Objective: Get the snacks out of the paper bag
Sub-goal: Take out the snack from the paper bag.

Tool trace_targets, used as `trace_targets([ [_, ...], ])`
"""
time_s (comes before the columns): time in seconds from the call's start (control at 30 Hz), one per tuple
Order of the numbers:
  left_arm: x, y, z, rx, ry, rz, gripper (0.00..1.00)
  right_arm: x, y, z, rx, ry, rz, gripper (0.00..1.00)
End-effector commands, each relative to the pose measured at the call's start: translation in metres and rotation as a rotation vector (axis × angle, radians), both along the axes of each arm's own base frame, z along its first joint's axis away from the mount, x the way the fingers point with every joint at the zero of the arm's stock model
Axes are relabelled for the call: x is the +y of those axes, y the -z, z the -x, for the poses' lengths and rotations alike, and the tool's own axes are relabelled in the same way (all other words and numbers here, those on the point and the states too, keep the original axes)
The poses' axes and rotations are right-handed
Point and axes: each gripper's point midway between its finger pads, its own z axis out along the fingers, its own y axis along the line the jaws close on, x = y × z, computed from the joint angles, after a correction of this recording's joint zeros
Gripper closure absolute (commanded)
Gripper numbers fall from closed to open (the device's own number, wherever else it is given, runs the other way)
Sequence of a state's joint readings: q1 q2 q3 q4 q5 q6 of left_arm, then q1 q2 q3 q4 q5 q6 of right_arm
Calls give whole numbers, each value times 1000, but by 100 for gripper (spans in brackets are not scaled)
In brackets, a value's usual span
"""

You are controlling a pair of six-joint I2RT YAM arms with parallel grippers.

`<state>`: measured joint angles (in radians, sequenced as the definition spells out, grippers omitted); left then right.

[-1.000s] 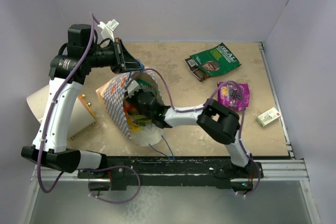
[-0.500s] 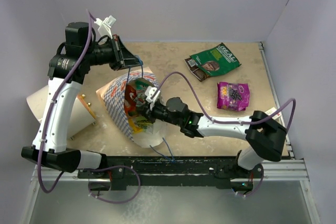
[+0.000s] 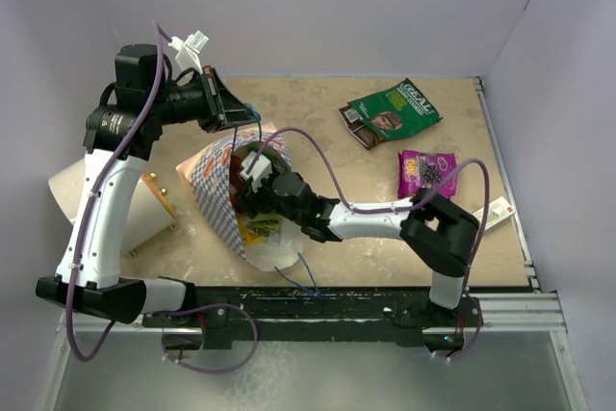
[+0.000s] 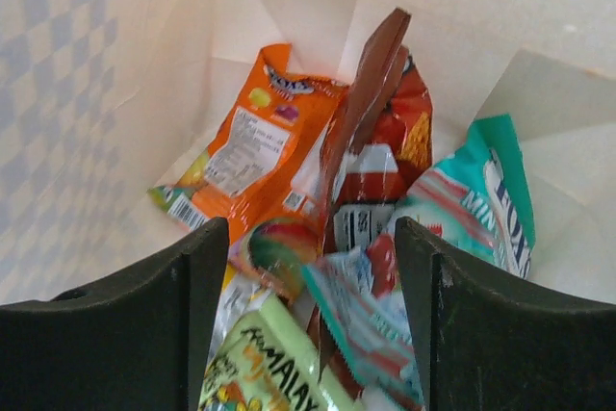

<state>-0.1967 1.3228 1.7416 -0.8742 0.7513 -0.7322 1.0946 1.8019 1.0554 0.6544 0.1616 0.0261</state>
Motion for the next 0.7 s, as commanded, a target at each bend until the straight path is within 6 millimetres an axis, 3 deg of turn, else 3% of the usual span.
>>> trace_targets([
  [0.0, 1, -20, 5, -60, -6, 37, 100, 19, -43, -31, -146, 80, -66, 27],
  [0.17, 0, -21, 5, -54, -1, 42, 100, 31, -19, -50, -162, 136, -8, 30],
  [0.23, 0, -21, 4, -54, -1, 41, 100, 35, -4, -56, -161, 147, 24, 37],
  [0.33, -1, -19, 2, -49, 2, 40, 100, 40, -2, -59, -164, 152, 33, 53],
  [0.43, -1, -17, -1, -48, 2, 35, 100, 44, -13, -52, -160, 103, 25, 81],
  [0.5, 0, -17, -3, -52, -8, 28, 100, 40, -32, -47, -150, 89, 26, 100],
  [0.6, 3, -18, -7, -64, -32, 18, 100, 28, -72, -20, -105, 5, -45, 100],
  [0.67, 5, -18, -11, -71, -49, 12, 100, 17, -86, 6, -71, -90, -66, 100],
])
